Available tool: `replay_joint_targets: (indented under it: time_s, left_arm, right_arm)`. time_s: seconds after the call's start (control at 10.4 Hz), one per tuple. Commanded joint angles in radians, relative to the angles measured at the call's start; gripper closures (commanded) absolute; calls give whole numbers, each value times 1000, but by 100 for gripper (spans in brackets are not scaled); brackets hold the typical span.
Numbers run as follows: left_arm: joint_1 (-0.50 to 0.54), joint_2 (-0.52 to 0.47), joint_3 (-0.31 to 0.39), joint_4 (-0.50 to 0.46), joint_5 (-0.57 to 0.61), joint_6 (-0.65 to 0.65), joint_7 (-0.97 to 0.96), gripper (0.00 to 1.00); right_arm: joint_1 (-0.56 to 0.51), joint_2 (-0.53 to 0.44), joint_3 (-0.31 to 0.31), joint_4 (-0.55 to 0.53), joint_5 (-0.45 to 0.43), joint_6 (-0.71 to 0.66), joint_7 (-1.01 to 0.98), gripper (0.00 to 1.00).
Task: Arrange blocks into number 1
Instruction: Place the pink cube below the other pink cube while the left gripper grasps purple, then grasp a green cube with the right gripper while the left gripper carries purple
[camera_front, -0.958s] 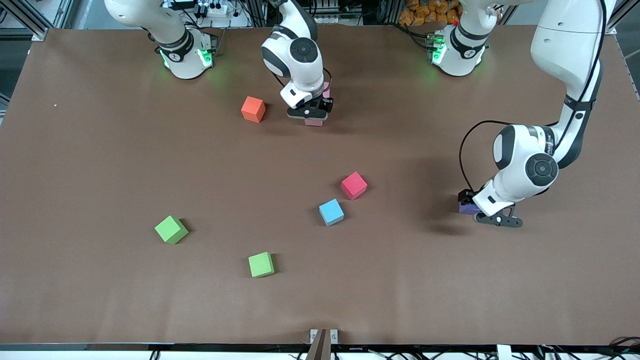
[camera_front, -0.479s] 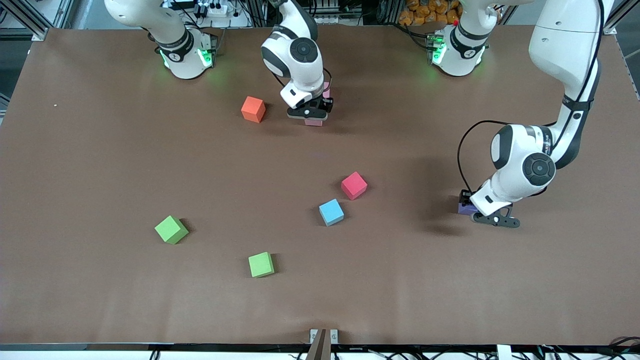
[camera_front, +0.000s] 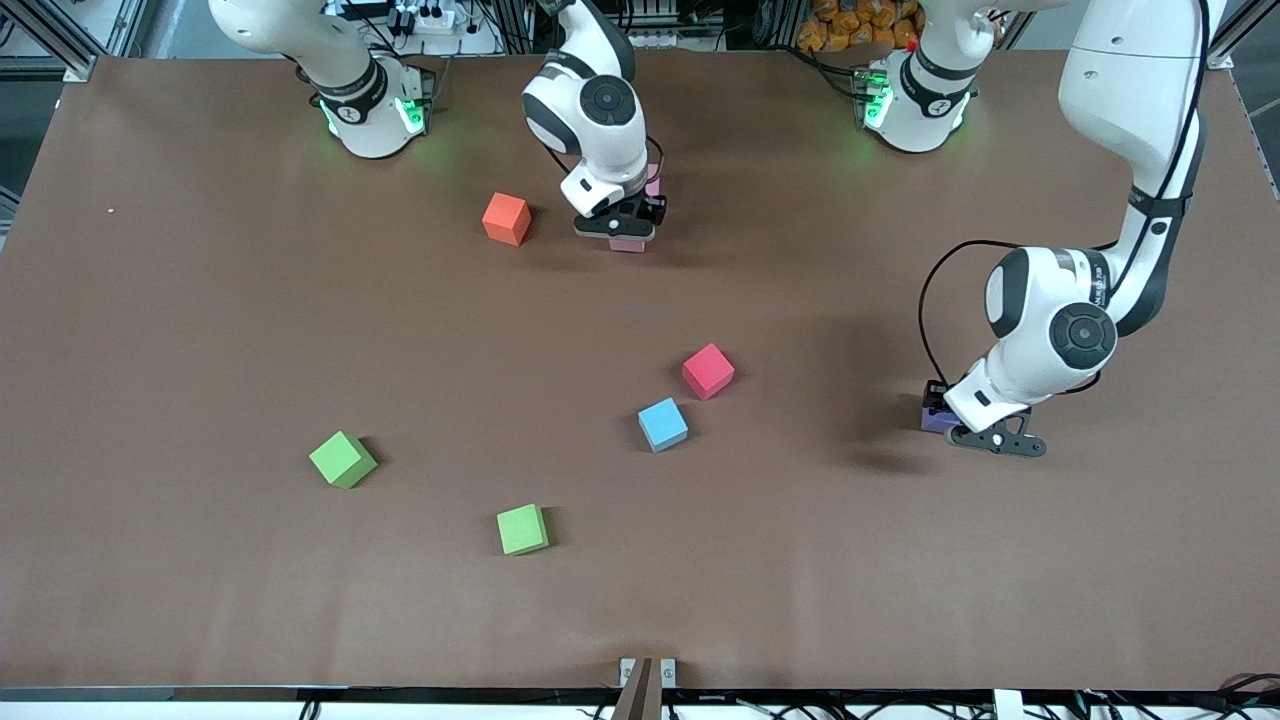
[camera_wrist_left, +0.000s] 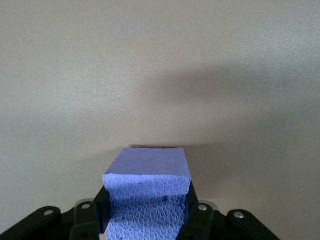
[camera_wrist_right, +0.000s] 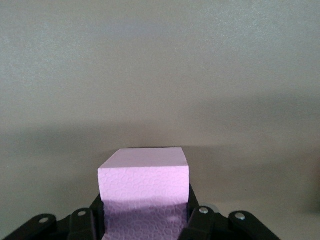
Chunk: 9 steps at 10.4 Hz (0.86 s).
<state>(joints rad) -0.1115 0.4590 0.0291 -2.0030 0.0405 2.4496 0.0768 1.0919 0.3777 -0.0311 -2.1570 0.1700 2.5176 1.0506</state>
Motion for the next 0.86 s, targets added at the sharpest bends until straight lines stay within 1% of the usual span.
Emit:
replay_joint_targets:
  time_s: [0.0,0.77]
  left_arm:
    - [-24,-26,23,-8,-5,-20,17,100]
    - [-31,-26,23,-8,-5,-20,15,100]
  right_arm:
    - [69,21,-6,14,-12,43,131,100]
    - [69,44,-7,19,-20,43,131,100]
